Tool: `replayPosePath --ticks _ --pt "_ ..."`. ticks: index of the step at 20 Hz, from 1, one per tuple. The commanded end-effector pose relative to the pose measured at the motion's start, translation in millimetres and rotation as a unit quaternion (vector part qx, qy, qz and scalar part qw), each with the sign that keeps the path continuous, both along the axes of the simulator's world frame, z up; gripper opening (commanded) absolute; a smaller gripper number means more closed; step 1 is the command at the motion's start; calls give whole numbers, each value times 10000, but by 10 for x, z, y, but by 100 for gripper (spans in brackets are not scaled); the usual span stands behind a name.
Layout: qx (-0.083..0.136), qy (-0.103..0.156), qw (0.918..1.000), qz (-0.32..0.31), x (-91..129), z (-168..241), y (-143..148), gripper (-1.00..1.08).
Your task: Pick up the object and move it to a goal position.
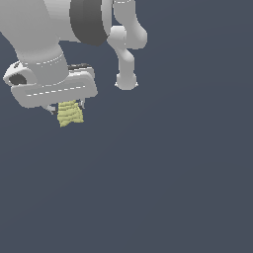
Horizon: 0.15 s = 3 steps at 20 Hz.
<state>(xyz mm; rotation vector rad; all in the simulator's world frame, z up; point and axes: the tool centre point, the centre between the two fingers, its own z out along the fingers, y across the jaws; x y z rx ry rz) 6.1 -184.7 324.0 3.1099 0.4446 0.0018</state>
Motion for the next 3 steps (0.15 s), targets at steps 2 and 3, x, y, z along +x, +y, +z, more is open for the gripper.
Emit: replayPosePath --ticks 2,3 --pt "1 5 10000 7 -3 54 -45 -100" --pt "1 5 10000 7 -3 56 -47 -100"
